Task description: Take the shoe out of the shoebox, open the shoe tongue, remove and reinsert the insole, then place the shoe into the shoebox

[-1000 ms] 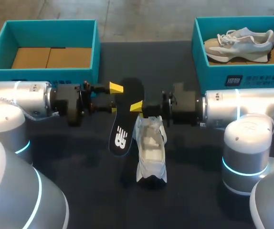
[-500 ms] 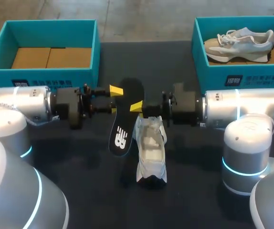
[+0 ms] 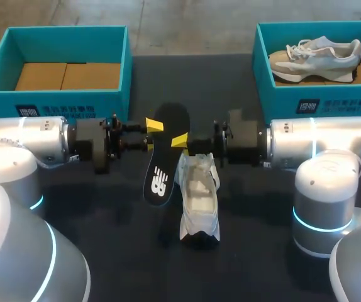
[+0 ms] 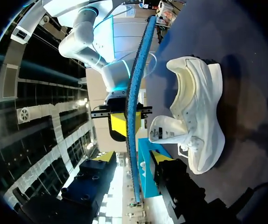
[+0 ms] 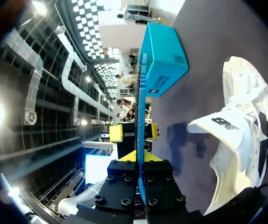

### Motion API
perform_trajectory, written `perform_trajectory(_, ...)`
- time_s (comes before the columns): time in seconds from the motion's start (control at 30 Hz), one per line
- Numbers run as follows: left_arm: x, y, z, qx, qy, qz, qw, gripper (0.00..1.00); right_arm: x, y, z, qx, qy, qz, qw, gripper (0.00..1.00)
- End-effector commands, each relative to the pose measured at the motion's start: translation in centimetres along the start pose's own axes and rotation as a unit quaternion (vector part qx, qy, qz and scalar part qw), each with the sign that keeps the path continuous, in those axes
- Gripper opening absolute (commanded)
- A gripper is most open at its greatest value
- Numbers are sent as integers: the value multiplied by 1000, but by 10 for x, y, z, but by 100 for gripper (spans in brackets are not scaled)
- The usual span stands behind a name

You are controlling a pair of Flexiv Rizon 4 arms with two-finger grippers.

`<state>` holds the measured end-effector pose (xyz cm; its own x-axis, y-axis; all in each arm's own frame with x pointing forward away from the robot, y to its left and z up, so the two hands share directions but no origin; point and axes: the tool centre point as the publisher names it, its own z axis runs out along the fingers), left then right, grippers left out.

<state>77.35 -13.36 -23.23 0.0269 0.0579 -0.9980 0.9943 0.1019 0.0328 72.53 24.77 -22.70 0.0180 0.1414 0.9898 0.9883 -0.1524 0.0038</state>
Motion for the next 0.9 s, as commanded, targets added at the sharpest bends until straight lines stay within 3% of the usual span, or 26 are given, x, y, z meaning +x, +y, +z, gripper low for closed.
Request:
perform_trajectory(0.03, 2, 2, 8, -2, -2, 1, 1000, 44, 1, -1, 2, -2, -2, 0, 1000, 0)
perform_trajectory(0.63, 2, 4, 17, 8, 1, 14, 1000, 27, 1, -1, 2, -2, -2, 0, 1000, 0)
perform_trajectory(0.9, 4, 5, 21, 10, 1, 15, 1000, 11, 1, -1, 2, -2, -2, 0, 1000, 0)
